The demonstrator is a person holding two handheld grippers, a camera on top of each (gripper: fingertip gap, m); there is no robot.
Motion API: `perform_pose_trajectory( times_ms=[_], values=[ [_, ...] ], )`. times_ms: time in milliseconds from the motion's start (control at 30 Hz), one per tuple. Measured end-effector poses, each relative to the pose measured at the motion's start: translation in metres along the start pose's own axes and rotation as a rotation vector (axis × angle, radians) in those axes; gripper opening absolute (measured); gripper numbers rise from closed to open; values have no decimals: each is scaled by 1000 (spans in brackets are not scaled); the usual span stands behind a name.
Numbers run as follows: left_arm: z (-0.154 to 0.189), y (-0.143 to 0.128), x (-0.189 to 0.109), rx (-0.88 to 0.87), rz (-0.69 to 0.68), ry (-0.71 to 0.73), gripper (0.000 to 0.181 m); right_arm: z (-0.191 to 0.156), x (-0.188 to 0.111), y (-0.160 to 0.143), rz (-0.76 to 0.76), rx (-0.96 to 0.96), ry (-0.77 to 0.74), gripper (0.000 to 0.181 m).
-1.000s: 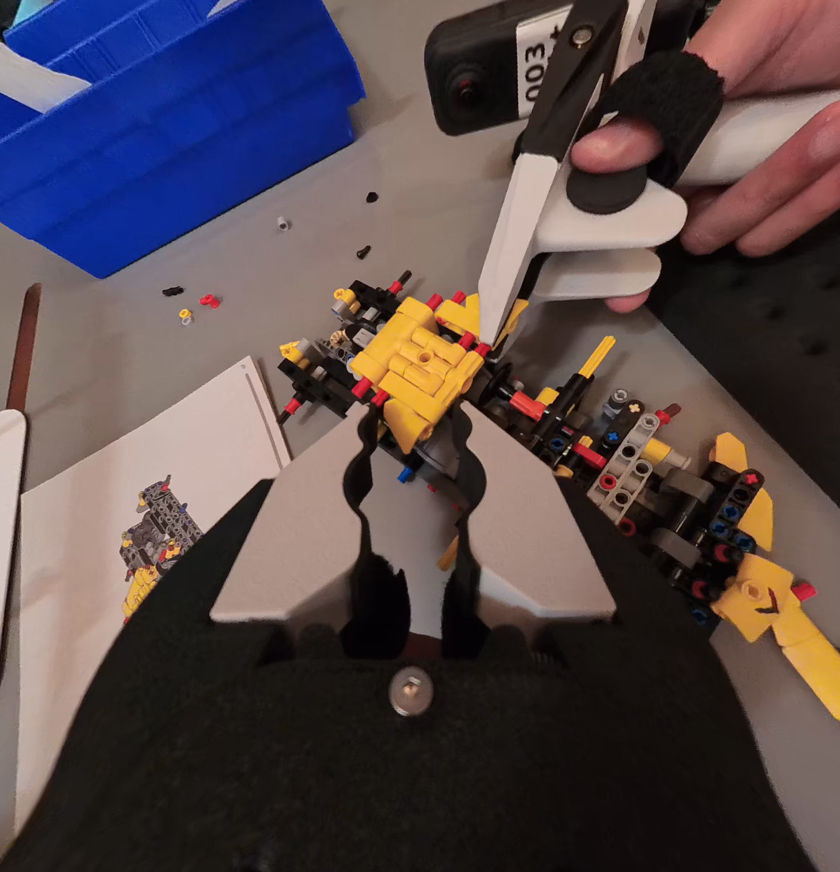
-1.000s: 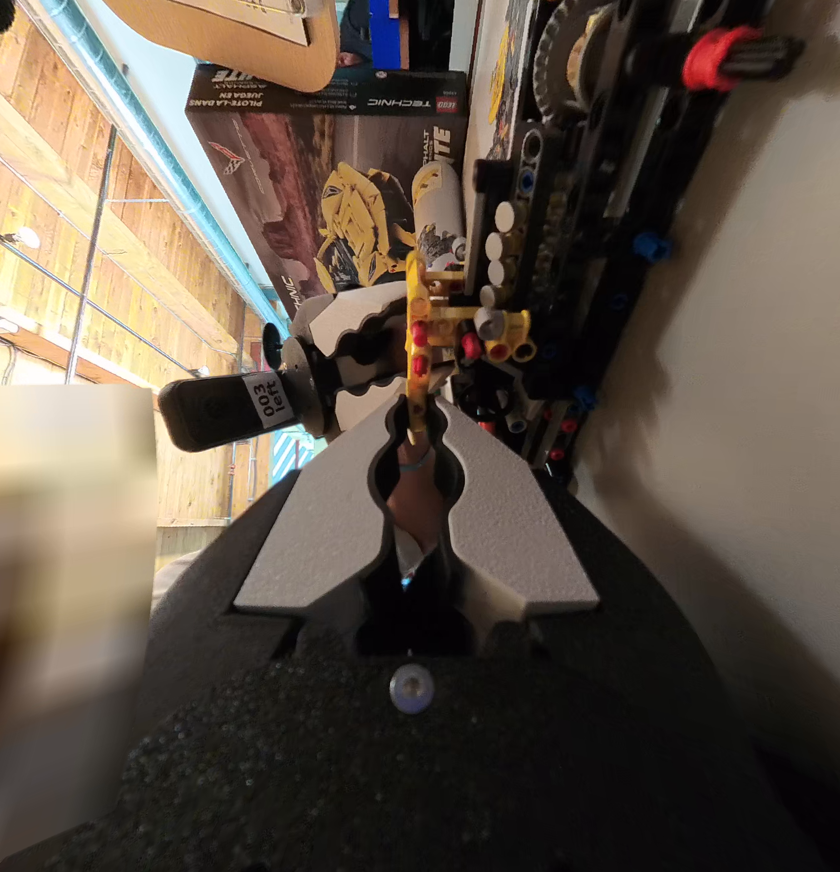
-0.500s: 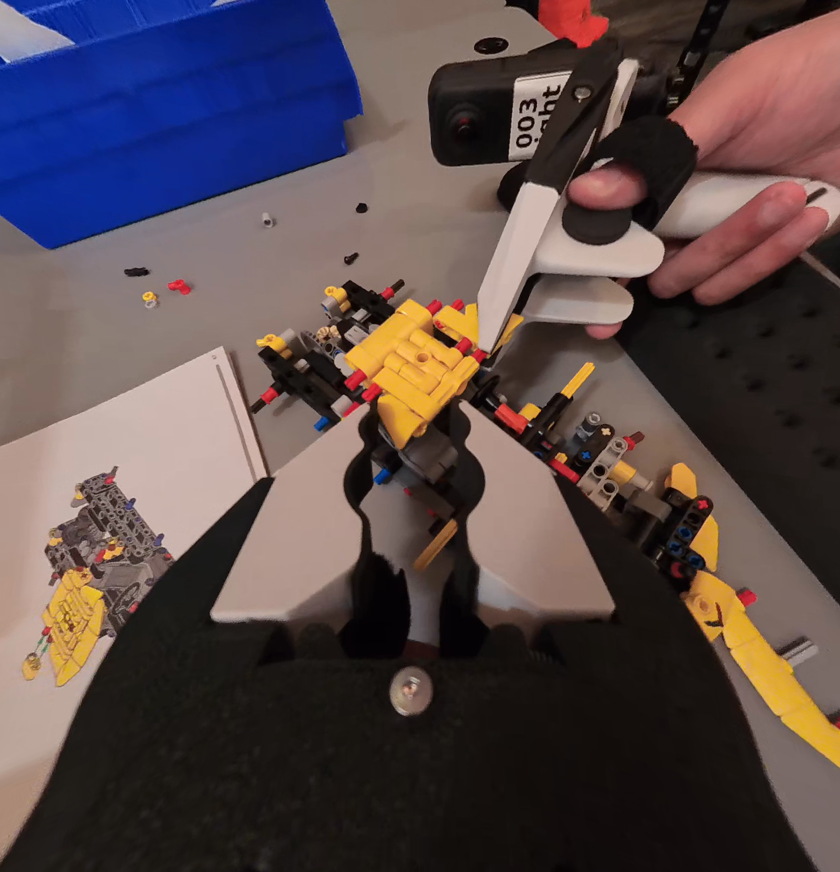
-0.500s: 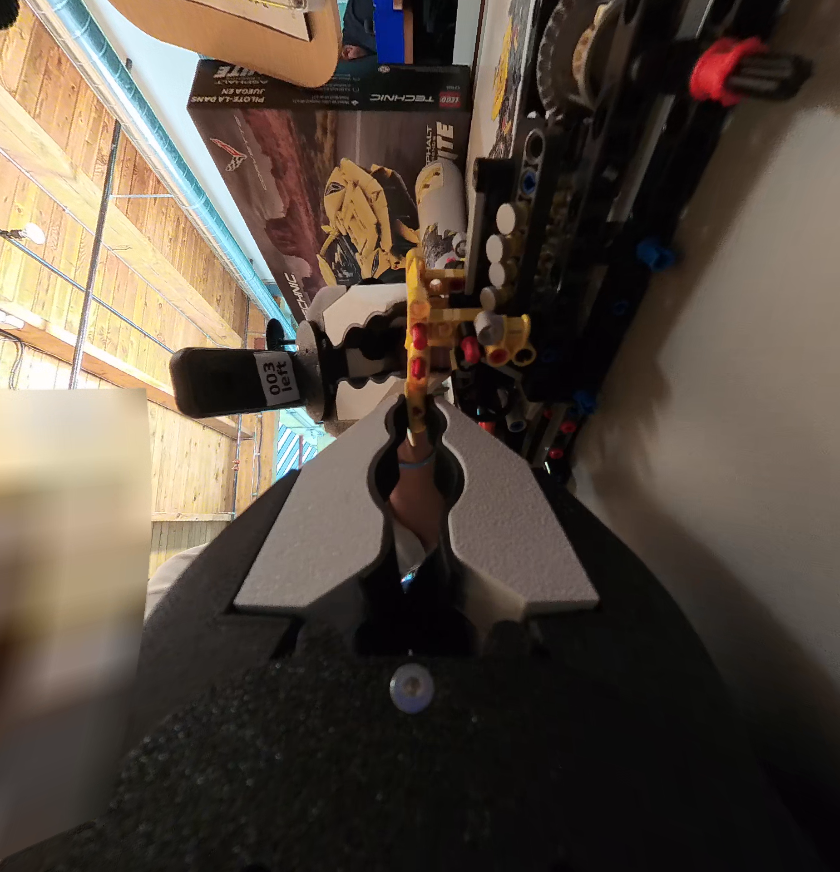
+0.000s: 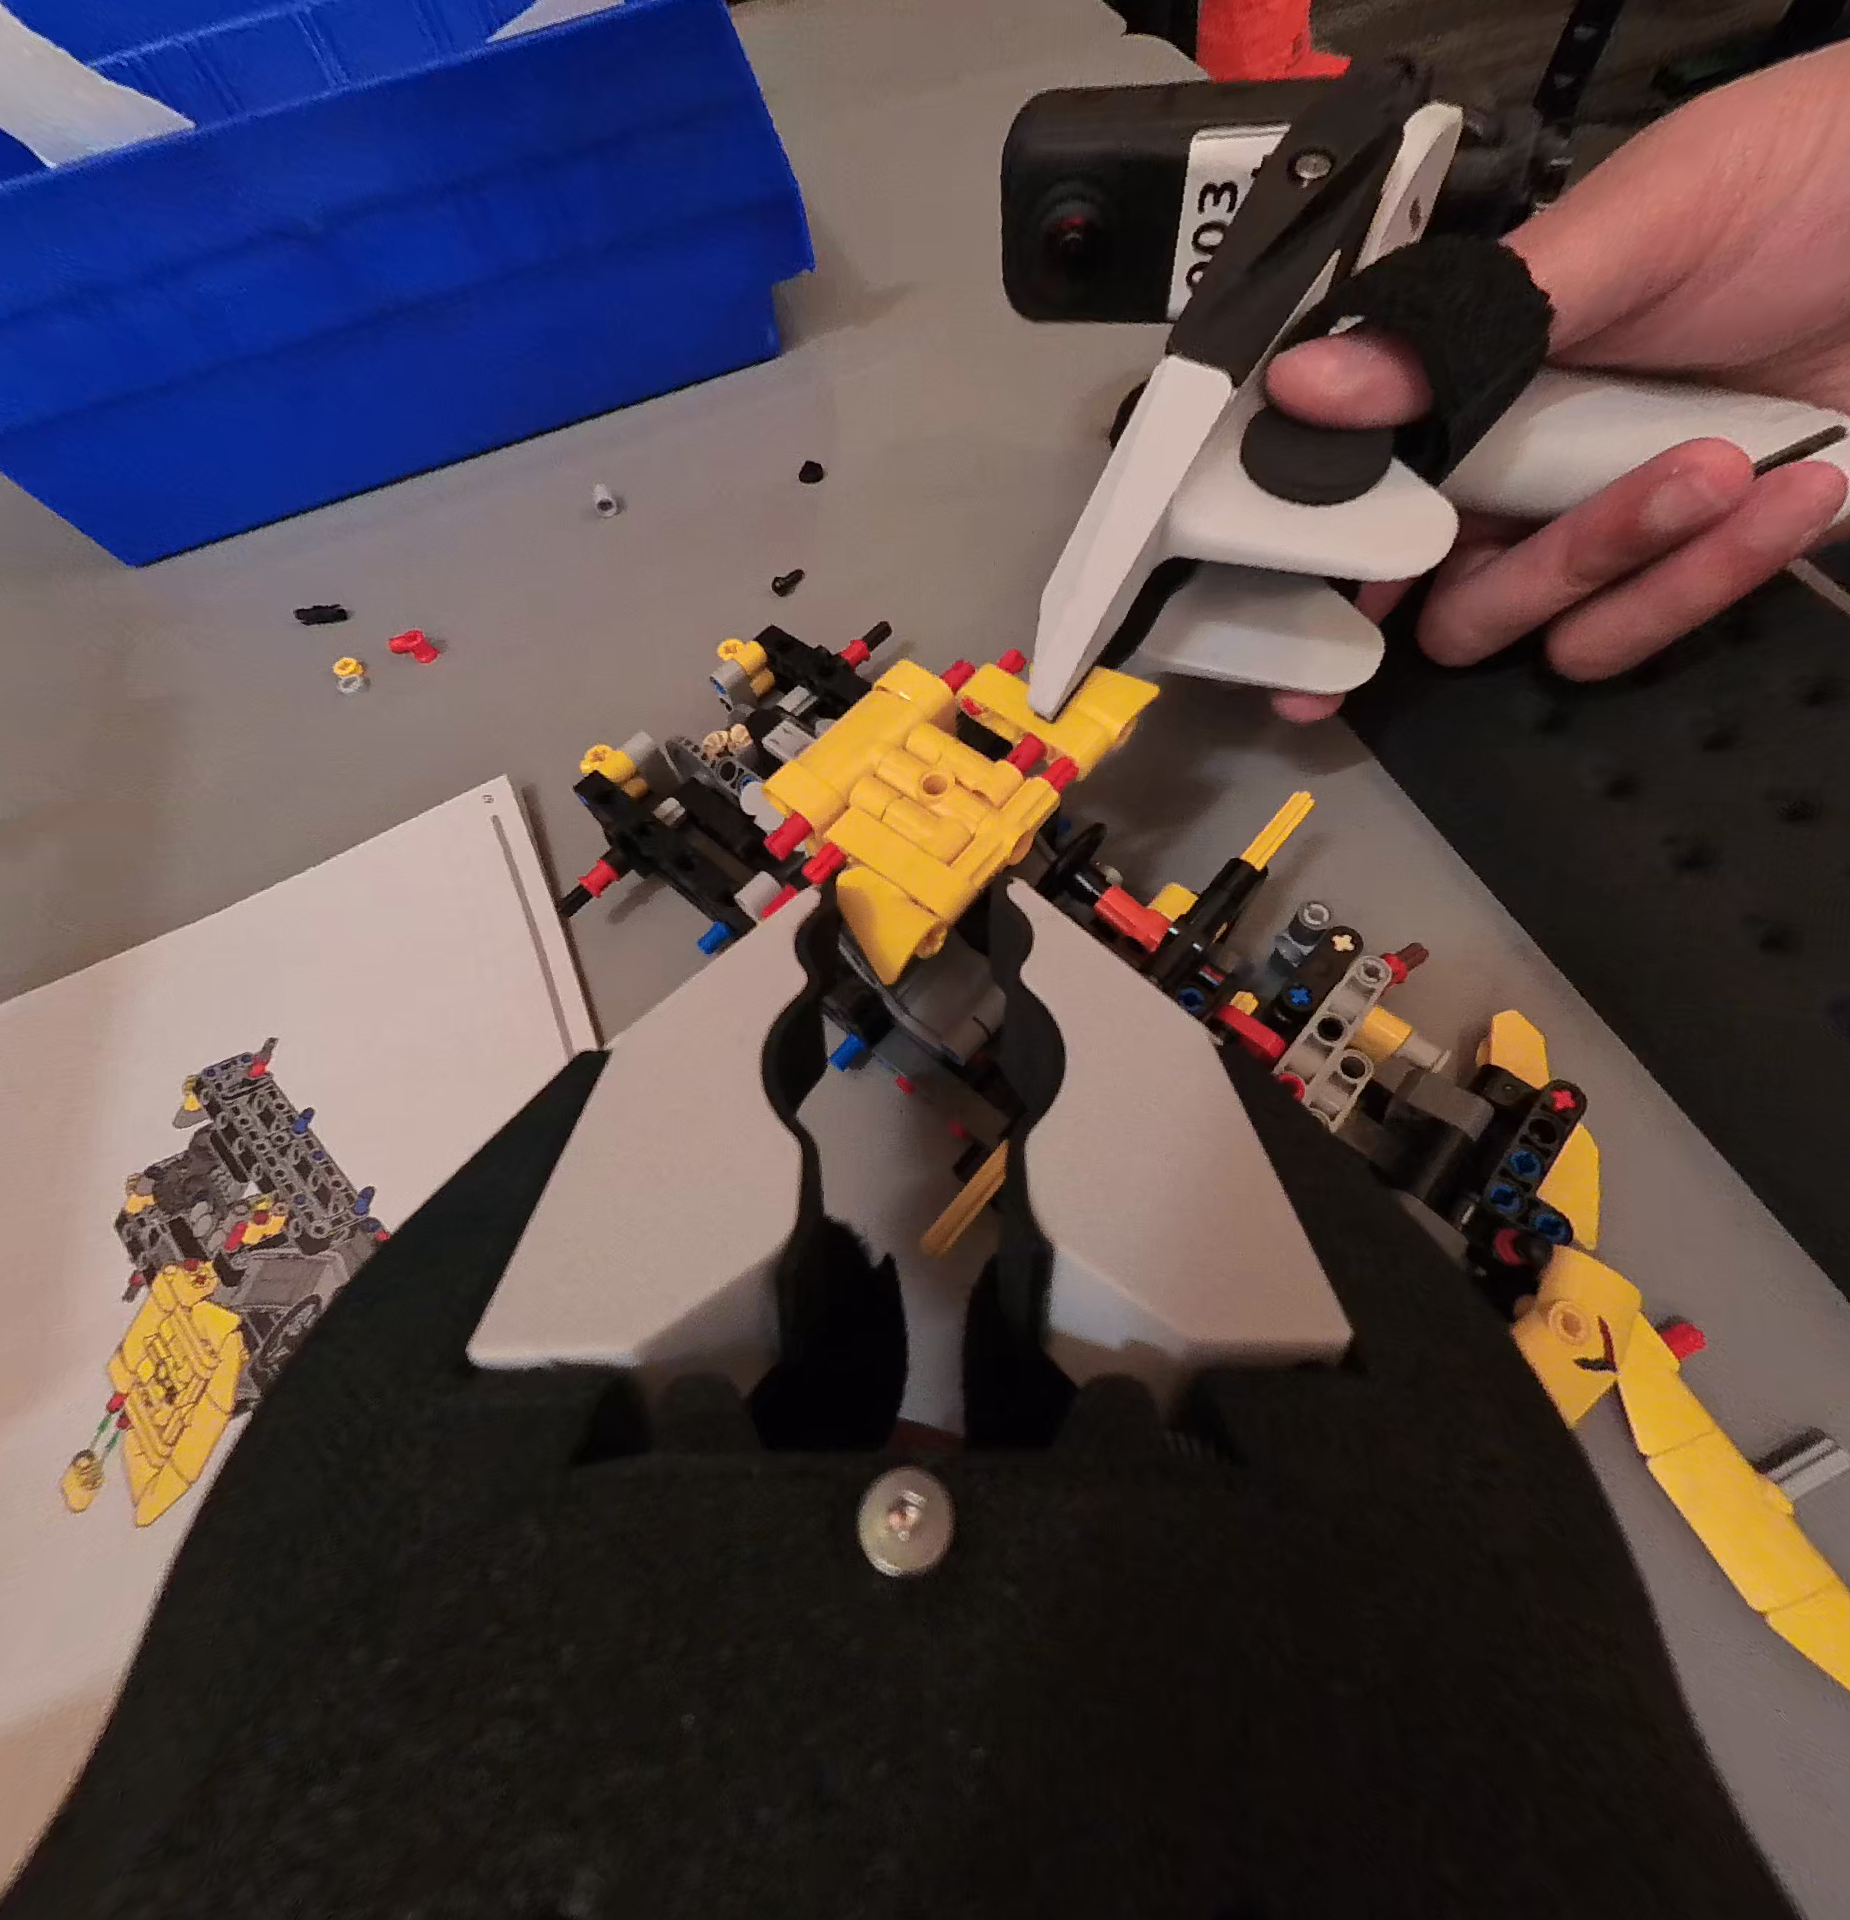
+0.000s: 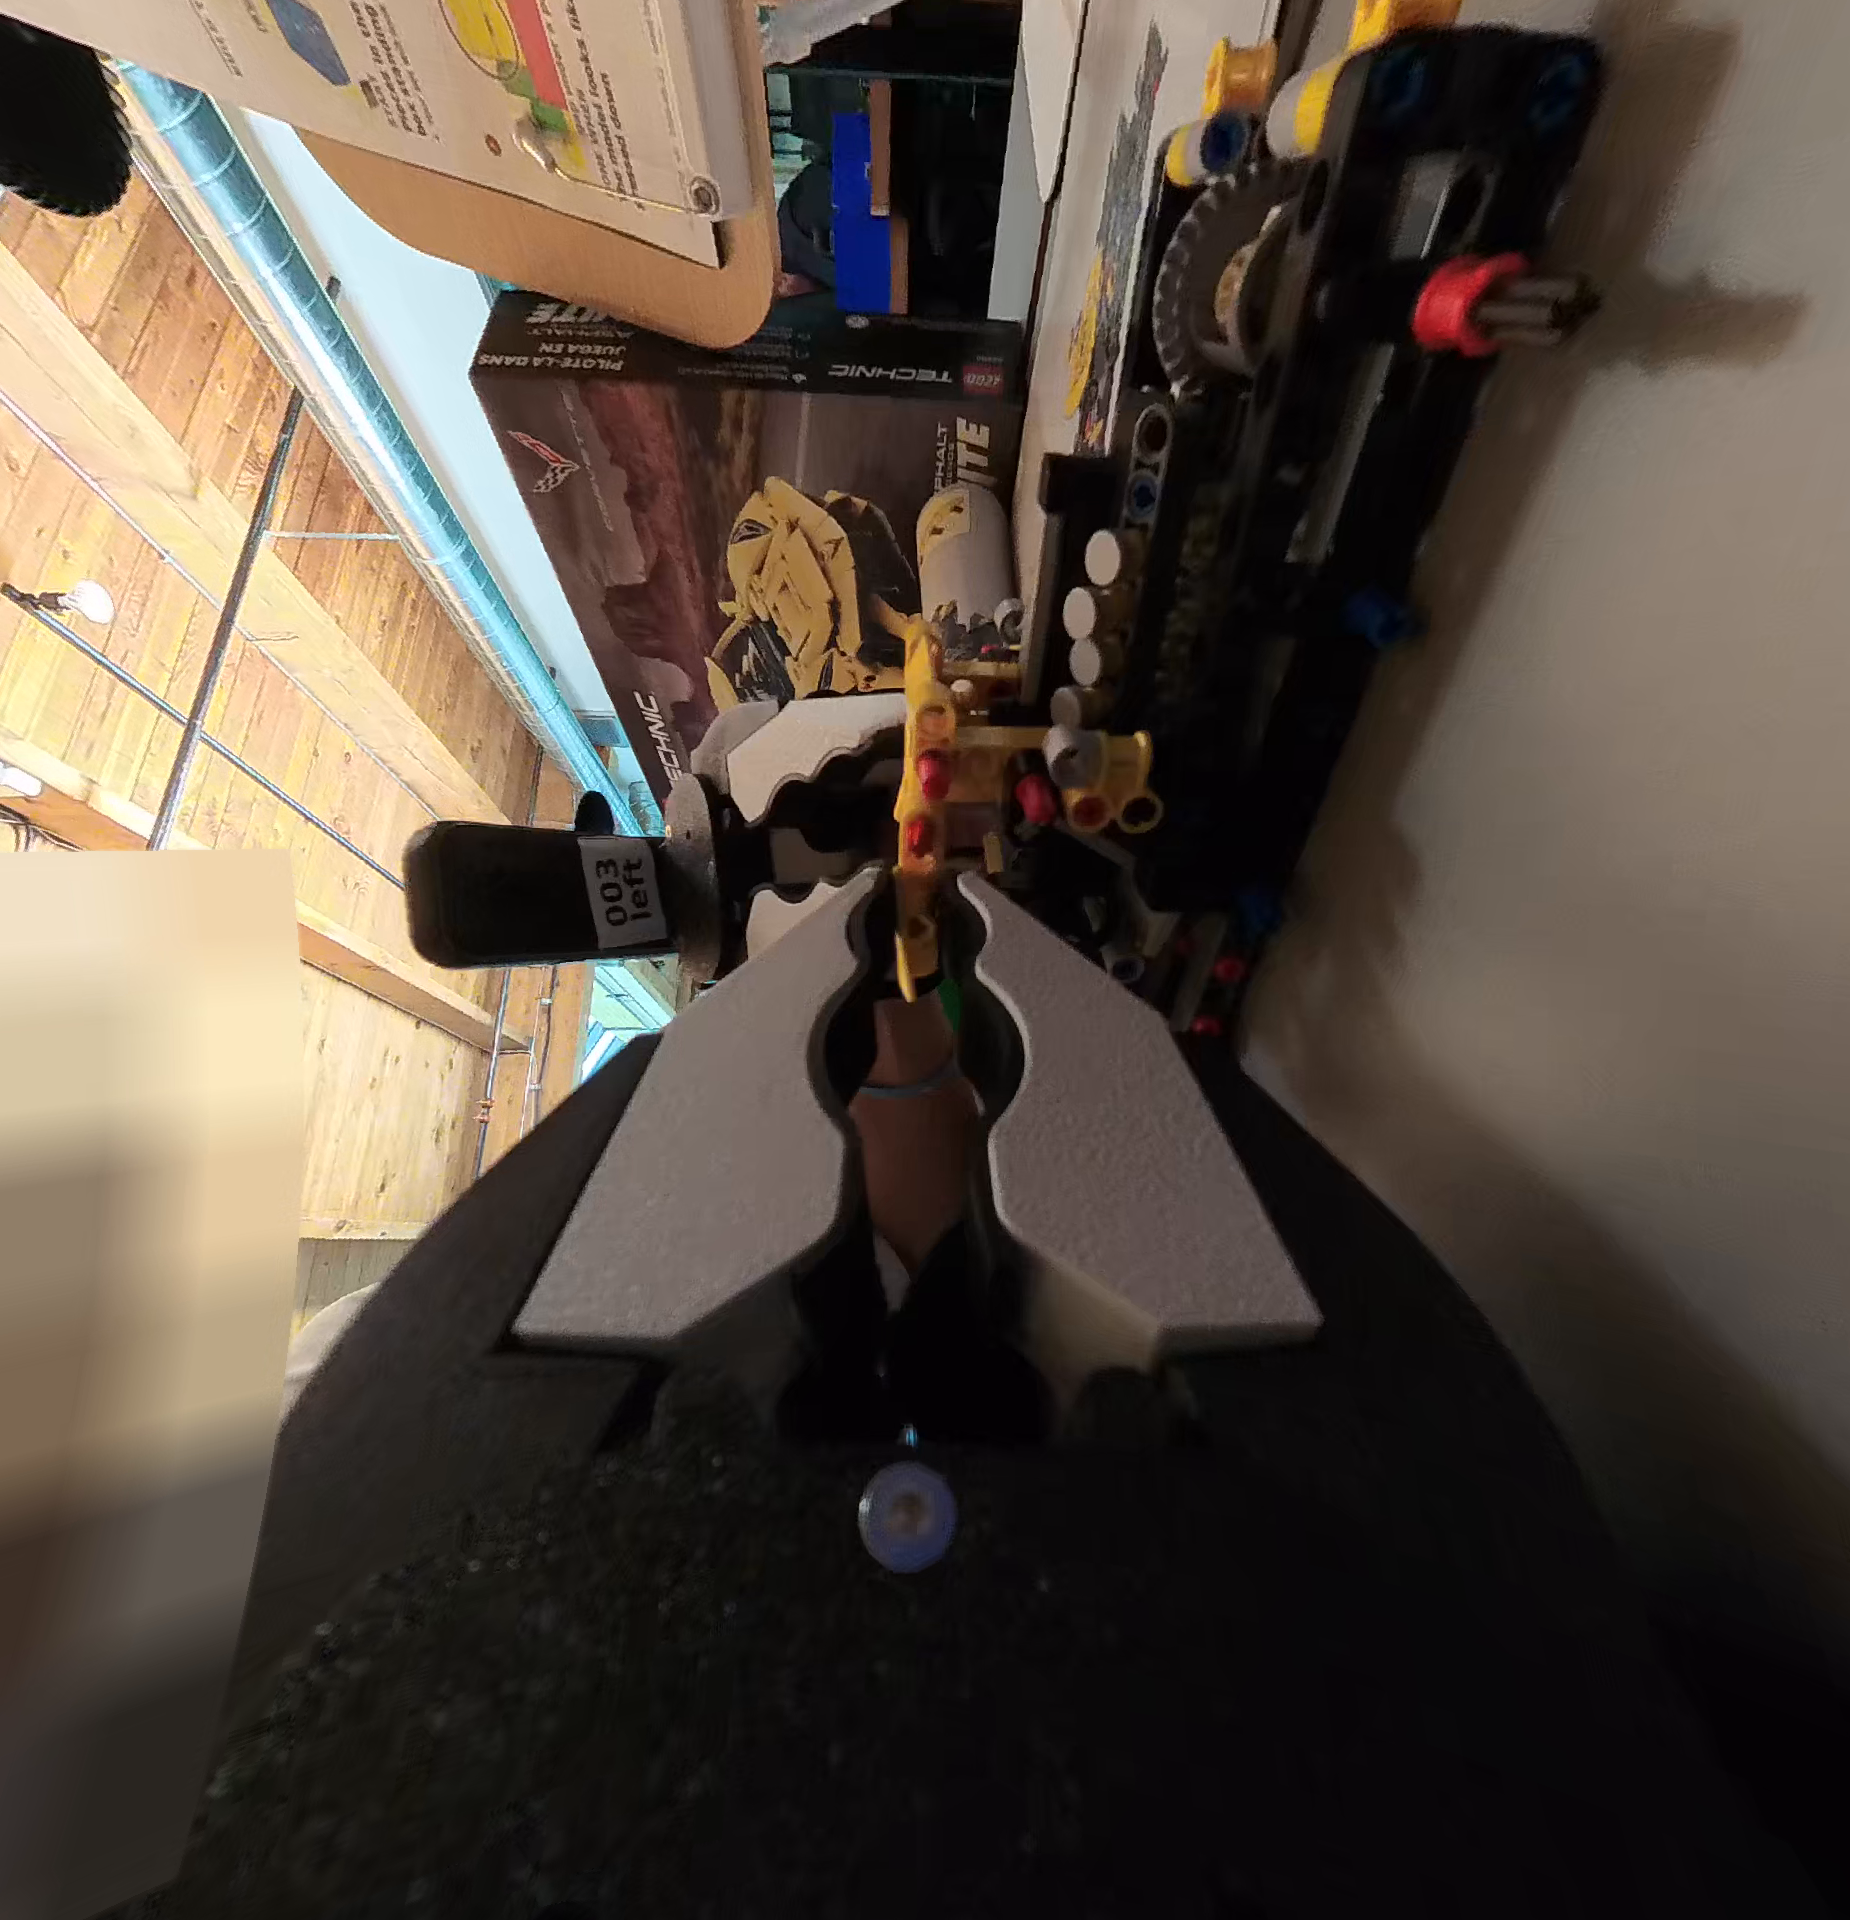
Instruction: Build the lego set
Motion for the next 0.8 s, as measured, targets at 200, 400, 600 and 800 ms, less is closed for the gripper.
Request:
perform_pose_trajectory(
  times_ms=[200,400,600,800],
  values=[
    [2,2,1,5,-3,5,28,1,3,-2,-26,18,-6,7],
    [3,3,2,24,-12,10,28,0,3,-4,-26,-5,-23,6],
    [8,5,3,93,-35,61,27,3,3,-1,-63,48,-12,5],
    [12,9,8,106,-70,132,28,4,2,-2,-7,79,1,6]
  ],
)
Point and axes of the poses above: each gripper's, where its closed fingertips meet, x out along the fingers, y out of its top, z = x × y across the jaws, the point moved 10 cm from there along -x, back along the fingers, and after that the axes turned 12 degrees about x, right-handed, at the moved point
